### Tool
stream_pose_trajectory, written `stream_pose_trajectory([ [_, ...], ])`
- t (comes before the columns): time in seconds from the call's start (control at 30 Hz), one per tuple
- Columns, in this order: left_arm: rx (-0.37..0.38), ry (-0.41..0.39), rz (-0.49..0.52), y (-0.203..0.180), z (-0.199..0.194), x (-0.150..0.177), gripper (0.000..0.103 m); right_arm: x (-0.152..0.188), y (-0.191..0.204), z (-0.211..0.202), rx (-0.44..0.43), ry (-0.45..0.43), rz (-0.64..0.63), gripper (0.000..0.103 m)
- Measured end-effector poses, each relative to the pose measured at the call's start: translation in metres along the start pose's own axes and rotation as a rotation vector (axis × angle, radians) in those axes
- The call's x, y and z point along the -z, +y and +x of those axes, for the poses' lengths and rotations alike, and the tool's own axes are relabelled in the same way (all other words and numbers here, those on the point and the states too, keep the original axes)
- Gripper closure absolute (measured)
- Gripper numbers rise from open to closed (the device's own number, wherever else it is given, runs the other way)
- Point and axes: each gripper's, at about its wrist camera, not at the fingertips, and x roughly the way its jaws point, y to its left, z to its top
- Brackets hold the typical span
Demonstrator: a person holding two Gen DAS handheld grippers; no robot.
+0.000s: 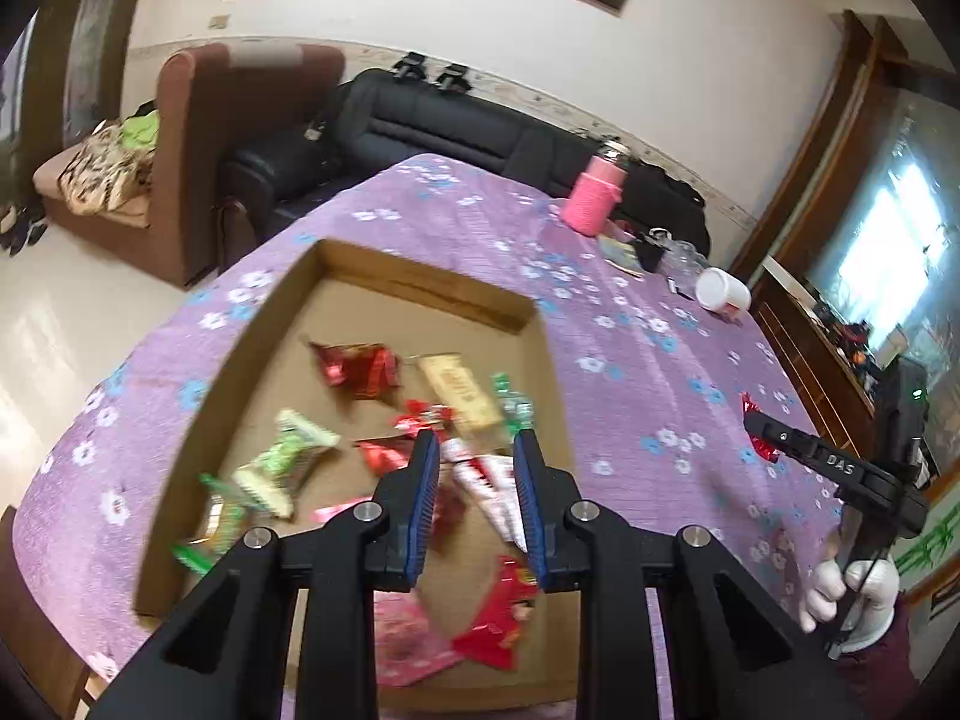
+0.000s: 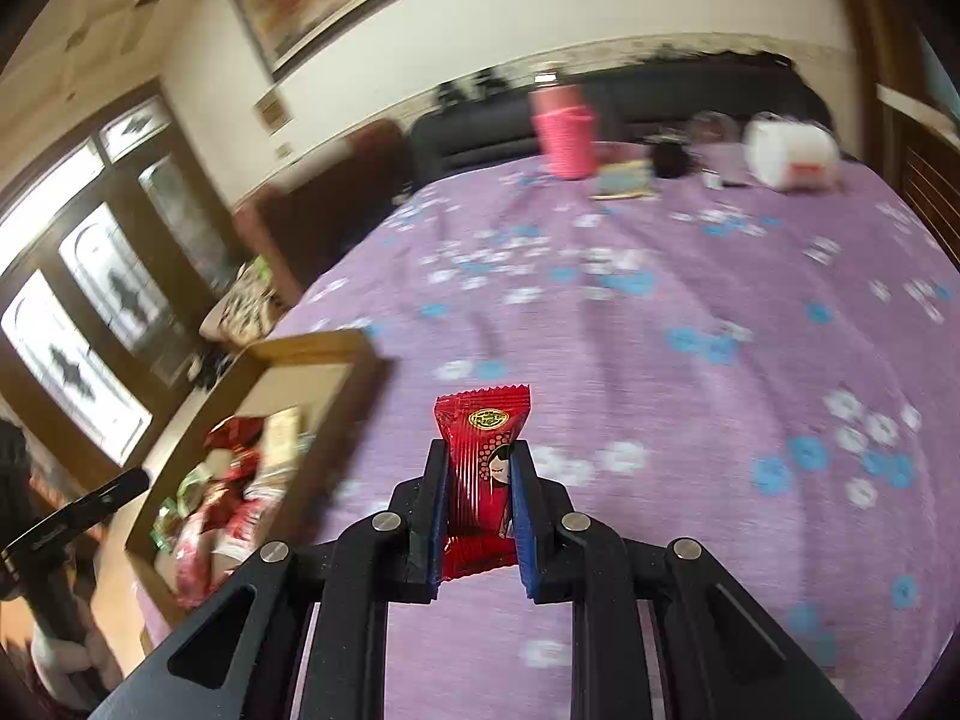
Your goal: Organize snacks
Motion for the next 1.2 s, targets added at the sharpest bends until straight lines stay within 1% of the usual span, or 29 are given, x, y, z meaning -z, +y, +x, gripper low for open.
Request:
stream_pose_trajectory([
  [0.07, -0.001, 0.003, -0.023, 0.011, 0.000, 0.003, 0.078, -0.001, 0.026, 0.011, -0.031, 0.023, -0.041, 0.083],
  [0.13, 0.005, 0.007, -0.047, 0.019, 0.000, 0.005, 0.068, 0.000, 0.049, 0.021, -0.061, 0.050, -0.073, 0.083],
  [0.2, 0.018, 0.002, -0.072, 0.027, -0.002, 0.006, 0.047, 0.001, 0.070, 0.035, -0.093, 0.085, -0.099, 0.083],
  [0.27, 0.025, -0.016, -0.089, 0.033, -0.009, 0.007, 0.037, 0.001, 0.093, 0.052, -0.120, 0.129, -0.128, 0.083],
  [0.33, 0.026, -0.040, -0.098, 0.037, -0.017, 0.006, 0.033, 0.004, 0.111, 0.067, -0.142, 0.165, -0.150, 0.082],
  [0.4, 0.015, -0.072, -0.110, 0.045, -0.029, 0.006, 0.027, 0.007, 0.130, 0.081, -0.181, 0.211, -0.162, 0.082],
  [0.53, -0.017, -0.135, -0.132, 0.064, -0.053, 0.005, 0.024, 0.022, 0.165, 0.095, -0.264, 0.268, -0.200, 0.082],
  [0.6, -0.036, -0.162, -0.148, 0.072, -0.061, 0.004, 0.020, 0.029, 0.180, 0.103, -0.300, 0.292, -0.211, 0.082],
  [0.7, -0.061, -0.189, -0.153, 0.081, -0.070, 0.006, 0.020, 0.040, 0.202, 0.117, -0.335, 0.320, -0.232, 0.081],
  [0.77, -0.074, -0.199, -0.149, 0.084, -0.074, 0.008, 0.020, 0.044, 0.213, 0.126, -0.318, 0.325, -0.246, 0.081],
  [0.87, -0.073, -0.196, -0.154, 0.086, -0.076, 0.010, 0.019, 0.049, 0.227, 0.147, -0.253, 0.337, -0.302, 0.081],
  [0.9, -0.074, -0.194, -0.155, 0.086, -0.077, 0.011, 0.019, 0.048, 0.228, 0.150, -0.243, 0.340, -0.302, 0.081],
  [0.97, -0.082, -0.195, -0.152, 0.085, -0.078, 0.011, 0.018, 0.043, 0.224, 0.141, -0.262, 0.313, -0.274, 0.079],
  [1.0, -0.087, -0.199, -0.148, 0.084, -0.080, 0.011, 0.016, 0.040, 0.223, 0.135, -0.276, 0.299, -0.268, 0.073],
  [1.03, -0.090, -0.203, -0.146, 0.083, -0.082, 0.012, 0.016, 0.038, 0.220, 0.125, -0.278, 0.278, -0.268, 0.066],
  [1.07, -0.094, -0.210, -0.143, 0.081, -0.084, 0.011, 0.015, 0.035, 0.218, 0.118, -0.273, 0.261, -0.271, 0.062],
  [1.1, -0.095, -0.215, -0.142, 0.079, -0.085, 0.012, 0.015, 0.033, 0.214, 0.106, -0.264, 0.225, -0.275, 0.056],
  [1.13, -0.095, -0.221, -0.138, 0.077, -0.087, 0.012, 0.015, 0.033, 0.210, 0.097, -0.256, 0.199, -0.275, 0.053],
  [1.2, -0.106, -0.231, -0.122, 0.069, -0.089, 0.011, 0.014, 0.029, 0.200, 0.079, -0.233, 0.143, -0.270, 0.052],
])
